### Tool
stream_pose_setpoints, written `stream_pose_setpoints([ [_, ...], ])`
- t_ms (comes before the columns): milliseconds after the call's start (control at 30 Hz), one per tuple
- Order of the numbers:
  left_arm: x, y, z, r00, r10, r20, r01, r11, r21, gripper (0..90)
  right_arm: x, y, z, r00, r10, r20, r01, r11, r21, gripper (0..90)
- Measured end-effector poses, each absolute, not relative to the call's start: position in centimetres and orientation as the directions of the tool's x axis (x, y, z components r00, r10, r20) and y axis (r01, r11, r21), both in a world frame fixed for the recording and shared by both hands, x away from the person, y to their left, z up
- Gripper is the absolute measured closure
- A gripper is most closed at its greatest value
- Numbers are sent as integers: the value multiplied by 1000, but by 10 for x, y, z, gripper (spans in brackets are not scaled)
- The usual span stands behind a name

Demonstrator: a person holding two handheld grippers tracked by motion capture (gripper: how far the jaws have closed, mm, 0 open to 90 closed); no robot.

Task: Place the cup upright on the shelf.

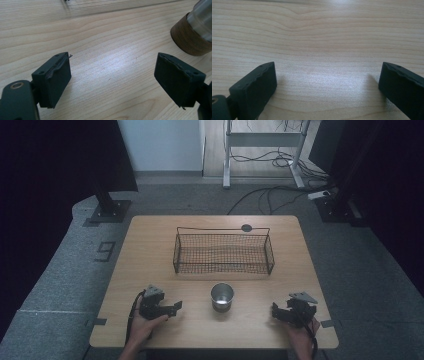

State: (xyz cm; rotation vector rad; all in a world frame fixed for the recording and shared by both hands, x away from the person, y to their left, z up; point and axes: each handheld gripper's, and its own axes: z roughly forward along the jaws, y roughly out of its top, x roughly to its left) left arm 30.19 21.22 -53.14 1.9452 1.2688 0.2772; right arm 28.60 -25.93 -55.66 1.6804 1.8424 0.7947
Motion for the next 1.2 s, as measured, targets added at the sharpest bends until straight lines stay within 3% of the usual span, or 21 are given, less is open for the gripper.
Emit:
stream_pose_setpoints([
  [1200,287,198,-499,539,804,-249,608,-168,776,142,285,-259,-556,-95,995,13,693,57,719,16],
])
